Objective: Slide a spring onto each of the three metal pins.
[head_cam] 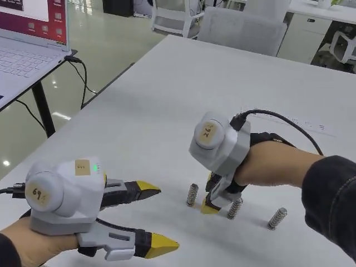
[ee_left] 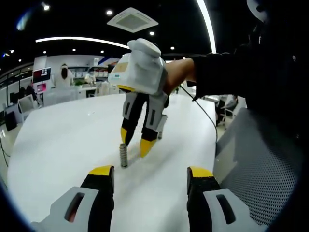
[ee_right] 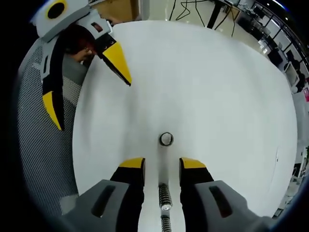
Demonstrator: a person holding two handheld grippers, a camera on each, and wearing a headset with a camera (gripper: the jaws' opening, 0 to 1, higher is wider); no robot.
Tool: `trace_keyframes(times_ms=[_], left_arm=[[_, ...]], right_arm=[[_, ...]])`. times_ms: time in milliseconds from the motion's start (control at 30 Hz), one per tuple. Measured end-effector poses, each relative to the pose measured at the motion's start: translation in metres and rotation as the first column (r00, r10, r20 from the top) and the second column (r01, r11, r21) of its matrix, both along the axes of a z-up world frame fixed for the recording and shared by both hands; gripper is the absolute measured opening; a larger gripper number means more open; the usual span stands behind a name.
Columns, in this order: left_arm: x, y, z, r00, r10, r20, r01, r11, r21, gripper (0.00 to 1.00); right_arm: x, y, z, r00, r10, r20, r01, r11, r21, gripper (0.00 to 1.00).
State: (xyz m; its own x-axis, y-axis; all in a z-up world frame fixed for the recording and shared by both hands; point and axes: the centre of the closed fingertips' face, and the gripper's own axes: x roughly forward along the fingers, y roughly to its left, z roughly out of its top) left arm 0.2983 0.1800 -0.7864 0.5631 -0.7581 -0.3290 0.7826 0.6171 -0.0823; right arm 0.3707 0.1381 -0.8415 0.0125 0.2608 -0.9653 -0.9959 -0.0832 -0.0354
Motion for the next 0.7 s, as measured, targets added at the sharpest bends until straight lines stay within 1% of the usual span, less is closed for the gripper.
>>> trace_keyframes(times_ms=[100,233,267,433,533,700], left_arm=[[0.002,-0.001,0.002,1.000,-0.006,0.001,0.006,1.000,0.003,0.57],[0.003,-0.002,0.004,1.000,-0.013,0.005,0.013,1.000,0.008,0.57],[0.003,-0.002,0.004,1.000,-0.014,0.006,0.014,1.000,0.009,0.57],[0.003,-0.003,0.003,1.000,-0.017,0.001,0.017,1.000,0.013,0.58],[0.003,-0.003,0.003,1.000,-0.021,0.000,0.021,1.000,0.018,0.58],[0.004,-0.004,0.005,1.000,-0.020,0.001,0.020,1.000,0.018,0.59]], right_arm=[[0.004,-0.006,0.003,1.000,-0.017,0.015,0.017,1.000,0.013,0.32],[0.001,-0.014,0.004,0.999,-0.044,-0.009,0.044,0.999,0.031,0.34],[0.002,-0.016,0.004,0.999,-0.051,-0.006,0.051,0.998,0.041,0.36],[0.002,-0.027,0.002,0.997,-0.071,-0.009,0.071,0.996,0.047,0.44],[0.005,-0.032,0.003,0.996,-0.087,-0.002,0.087,0.995,0.054,0.46],[0.007,-0.037,0.006,0.992,-0.124,-0.010,0.125,0.988,0.095,0.51]])
